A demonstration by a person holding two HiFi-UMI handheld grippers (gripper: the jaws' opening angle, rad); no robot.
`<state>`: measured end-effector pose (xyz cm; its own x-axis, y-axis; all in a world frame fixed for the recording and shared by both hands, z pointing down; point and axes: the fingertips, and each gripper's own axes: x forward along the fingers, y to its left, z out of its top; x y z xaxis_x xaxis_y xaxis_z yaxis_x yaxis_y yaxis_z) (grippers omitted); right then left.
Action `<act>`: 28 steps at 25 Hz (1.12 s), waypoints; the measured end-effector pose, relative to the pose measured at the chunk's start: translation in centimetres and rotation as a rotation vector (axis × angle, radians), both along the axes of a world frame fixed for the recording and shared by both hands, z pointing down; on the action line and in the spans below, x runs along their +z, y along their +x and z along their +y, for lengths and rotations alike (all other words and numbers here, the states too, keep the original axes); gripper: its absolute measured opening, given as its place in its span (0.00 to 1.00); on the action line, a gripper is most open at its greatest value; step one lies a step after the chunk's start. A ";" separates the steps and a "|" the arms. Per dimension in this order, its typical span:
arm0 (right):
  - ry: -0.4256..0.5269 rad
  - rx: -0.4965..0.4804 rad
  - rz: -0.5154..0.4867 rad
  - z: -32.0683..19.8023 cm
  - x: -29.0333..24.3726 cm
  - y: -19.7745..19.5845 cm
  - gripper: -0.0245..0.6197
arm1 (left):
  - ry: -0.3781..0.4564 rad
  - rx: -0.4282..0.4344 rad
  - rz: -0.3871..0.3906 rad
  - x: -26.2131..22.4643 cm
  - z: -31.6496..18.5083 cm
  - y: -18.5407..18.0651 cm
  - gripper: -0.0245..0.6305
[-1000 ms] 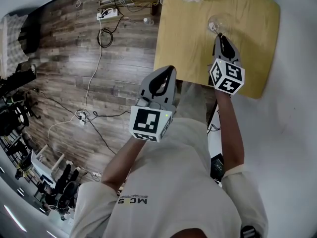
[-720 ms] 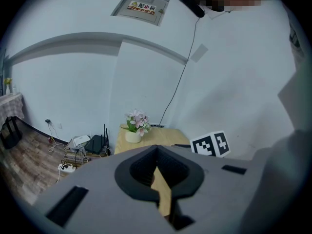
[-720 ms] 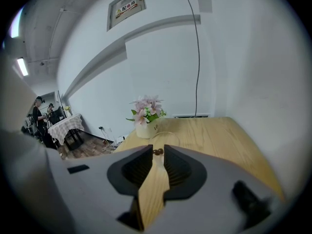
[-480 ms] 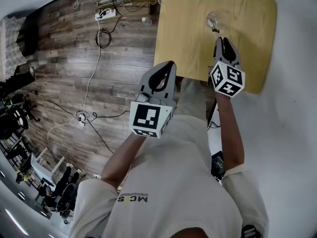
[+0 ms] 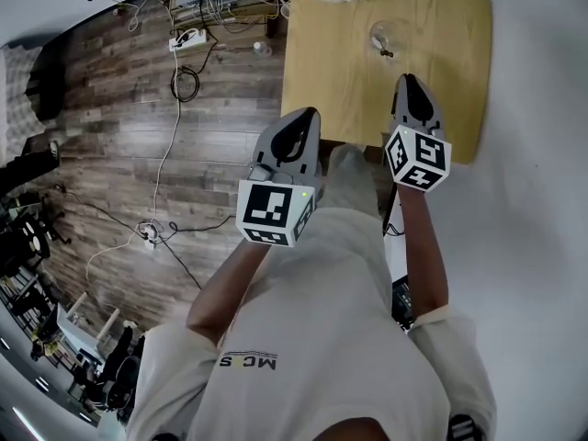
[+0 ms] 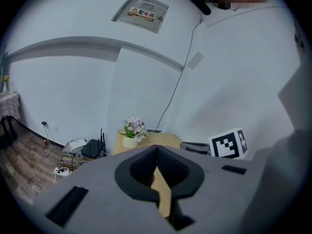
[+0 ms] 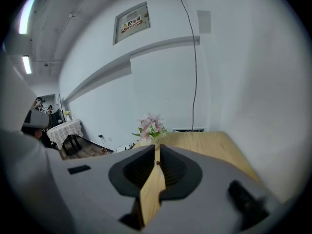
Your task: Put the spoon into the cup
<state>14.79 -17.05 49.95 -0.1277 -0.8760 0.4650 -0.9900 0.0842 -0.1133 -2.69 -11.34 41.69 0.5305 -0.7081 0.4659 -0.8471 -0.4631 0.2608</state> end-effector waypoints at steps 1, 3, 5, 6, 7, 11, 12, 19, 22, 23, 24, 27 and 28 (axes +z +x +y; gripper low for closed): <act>0.009 0.000 0.004 0.3 -0.7 0.0 0.11 | 0.002 0.004 0.004 -0.2 0.0 0.0 0.05; 0.030 -0.002 0.011 1.0 -2.3 0.0 0.11 | 0.009 0.011 0.014 -0.7 0.1 0.1 0.05; 0.051 -0.013 0.020 1.6 -3.8 -0.2 0.11 | 0.013 0.015 0.027 -1.1 0.2 0.1 0.05; 0.060 -0.022 0.024 2.0 -4.5 -0.4 0.11 | 0.014 0.015 0.035 -1.2 0.2 0.2 0.05; 0.068 -0.033 0.028 2.3 -5.2 -0.6 0.11 | 0.018 0.015 0.041 -1.4 0.2 0.2 0.05; 0.106 -0.057 0.044 3.5 -8.2 -1.0 0.11 | 0.033 0.019 0.064 -2.3 0.3 0.5 0.05; 0.119 -0.058 0.048 3.8 -9.1 -1.1 0.11 | 0.040 0.022 0.067 -2.6 0.4 0.5 0.05; 0.183 -0.064 0.059 6.9 -13.5 -2.0 0.10 | 0.073 0.032 0.082 -4.2 2.1 -0.4 0.05; 0.203 -0.067 0.077 8.0 -14.8 -2.2 0.10 | 0.093 0.029 0.090 -5.1 2.3 -0.8 0.05; 0.208 -0.067 0.081 8.3 -15.1 -2.2 0.10 | 0.101 0.028 0.093 -5.4 2.3 -0.9 0.05; 0.211 -0.065 0.083 8.5 -15.2 -2.2 0.10 | 0.110 0.029 0.095 -5.6 2.2 -0.9 0.05; 0.216 -0.051 0.096 9.4 -15.6 -2.0 0.10 | 0.141 0.038 0.093 -6.5 2.1 -0.9 0.05; 0.217 -0.045 0.105 9.7 -15.8 -1.9 0.10 | 0.149 0.042 0.091 -6.8 2.2 -0.9 0.05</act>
